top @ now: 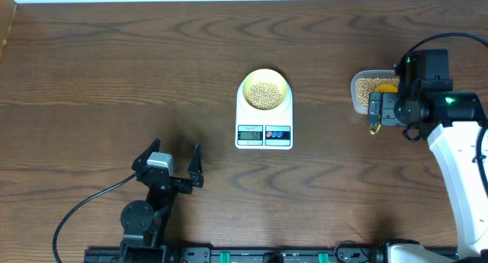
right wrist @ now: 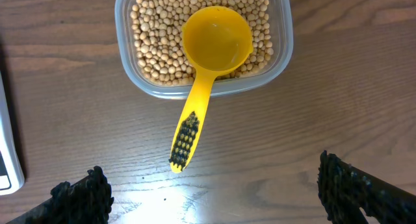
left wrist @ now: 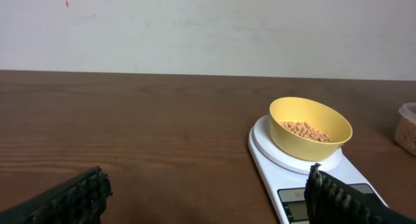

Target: Scoop item into bowl and weigh 50g on scale

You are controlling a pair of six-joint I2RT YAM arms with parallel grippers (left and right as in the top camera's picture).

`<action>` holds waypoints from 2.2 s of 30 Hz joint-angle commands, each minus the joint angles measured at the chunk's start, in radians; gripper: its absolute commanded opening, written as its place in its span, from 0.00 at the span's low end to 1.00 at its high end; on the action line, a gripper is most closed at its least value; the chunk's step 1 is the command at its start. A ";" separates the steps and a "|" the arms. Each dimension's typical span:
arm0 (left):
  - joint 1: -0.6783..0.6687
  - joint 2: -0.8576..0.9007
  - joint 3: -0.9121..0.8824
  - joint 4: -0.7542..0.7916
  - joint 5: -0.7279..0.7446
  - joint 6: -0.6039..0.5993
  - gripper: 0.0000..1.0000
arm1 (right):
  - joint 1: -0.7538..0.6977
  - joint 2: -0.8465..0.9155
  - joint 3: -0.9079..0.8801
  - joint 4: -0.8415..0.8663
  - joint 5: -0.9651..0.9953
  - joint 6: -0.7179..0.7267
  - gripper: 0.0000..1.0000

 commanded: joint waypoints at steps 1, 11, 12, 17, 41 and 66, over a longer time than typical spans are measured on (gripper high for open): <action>0.005 -0.009 -0.010 -0.042 0.050 0.022 0.98 | 0.009 -0.010 0.008 -0.001 0.018 -0.015 0.99; 0.005 -0.006 -0.010 -0.042 0.050 0.022 0.98 | 0.010 -0.009 0.008 -0.001 0.018 -0.015 0.99; 0.005 -0.006 -0.010 -0.042 0.050 0.022 0.98 | 0.009 -0.009 0.008 -0.001 0.018 -0.015 0.99; 0.005 -0.006 -0.010 -0.042 0.050 0.022 0.98 | 0.010 -0.009 0.008 -0.001 0.018 -0.015 0.99; 0.005 -0.006 -0.010 -0.042 0.050 0.022 0.98 | -0.003 -0.010 0.007 -0.001 0.055 -0.015 0.99; 0.005 -0.006 -0.010 -0.042 0.050 0.022 0.98 | -0.003 -0.470 -0.926 1.526 -0.166 0.146 0.99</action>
